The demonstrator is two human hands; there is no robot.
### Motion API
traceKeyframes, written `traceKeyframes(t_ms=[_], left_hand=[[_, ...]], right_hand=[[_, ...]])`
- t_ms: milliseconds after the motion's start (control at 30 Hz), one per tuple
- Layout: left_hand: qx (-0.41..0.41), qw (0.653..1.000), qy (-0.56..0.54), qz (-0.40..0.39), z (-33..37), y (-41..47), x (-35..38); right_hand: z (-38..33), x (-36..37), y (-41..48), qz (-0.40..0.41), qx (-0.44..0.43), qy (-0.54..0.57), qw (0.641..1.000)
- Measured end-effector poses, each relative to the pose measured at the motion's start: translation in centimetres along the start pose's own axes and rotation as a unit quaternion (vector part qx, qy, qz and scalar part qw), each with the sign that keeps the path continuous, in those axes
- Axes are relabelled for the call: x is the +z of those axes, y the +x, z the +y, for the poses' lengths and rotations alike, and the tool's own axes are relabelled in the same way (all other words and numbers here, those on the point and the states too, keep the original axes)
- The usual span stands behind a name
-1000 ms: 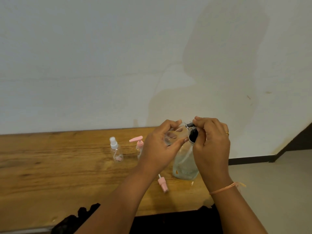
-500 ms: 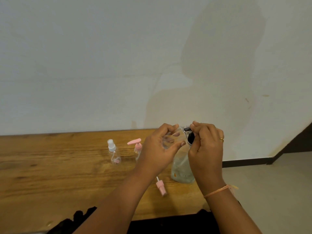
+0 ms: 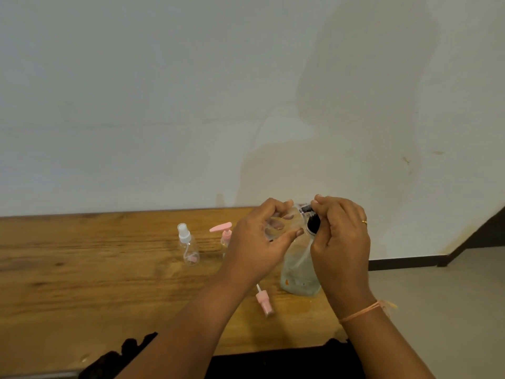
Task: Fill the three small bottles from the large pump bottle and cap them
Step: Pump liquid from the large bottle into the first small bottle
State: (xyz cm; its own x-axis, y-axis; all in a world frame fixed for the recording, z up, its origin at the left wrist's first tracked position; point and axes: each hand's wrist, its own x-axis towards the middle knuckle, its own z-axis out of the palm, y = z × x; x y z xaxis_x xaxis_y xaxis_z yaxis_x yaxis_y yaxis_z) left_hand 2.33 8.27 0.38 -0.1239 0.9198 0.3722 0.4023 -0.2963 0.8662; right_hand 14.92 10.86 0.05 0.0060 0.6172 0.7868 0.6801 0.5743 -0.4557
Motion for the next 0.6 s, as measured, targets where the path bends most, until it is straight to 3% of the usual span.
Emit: traceKeyframes(t_ms=[600], left_hand=[[0.002,1.000,0.003,-0.004,0.13,-0.15,0.08]], right_hand=[[0.23,0.07,-0.42,0.018,0.005,0.002,1.000]])
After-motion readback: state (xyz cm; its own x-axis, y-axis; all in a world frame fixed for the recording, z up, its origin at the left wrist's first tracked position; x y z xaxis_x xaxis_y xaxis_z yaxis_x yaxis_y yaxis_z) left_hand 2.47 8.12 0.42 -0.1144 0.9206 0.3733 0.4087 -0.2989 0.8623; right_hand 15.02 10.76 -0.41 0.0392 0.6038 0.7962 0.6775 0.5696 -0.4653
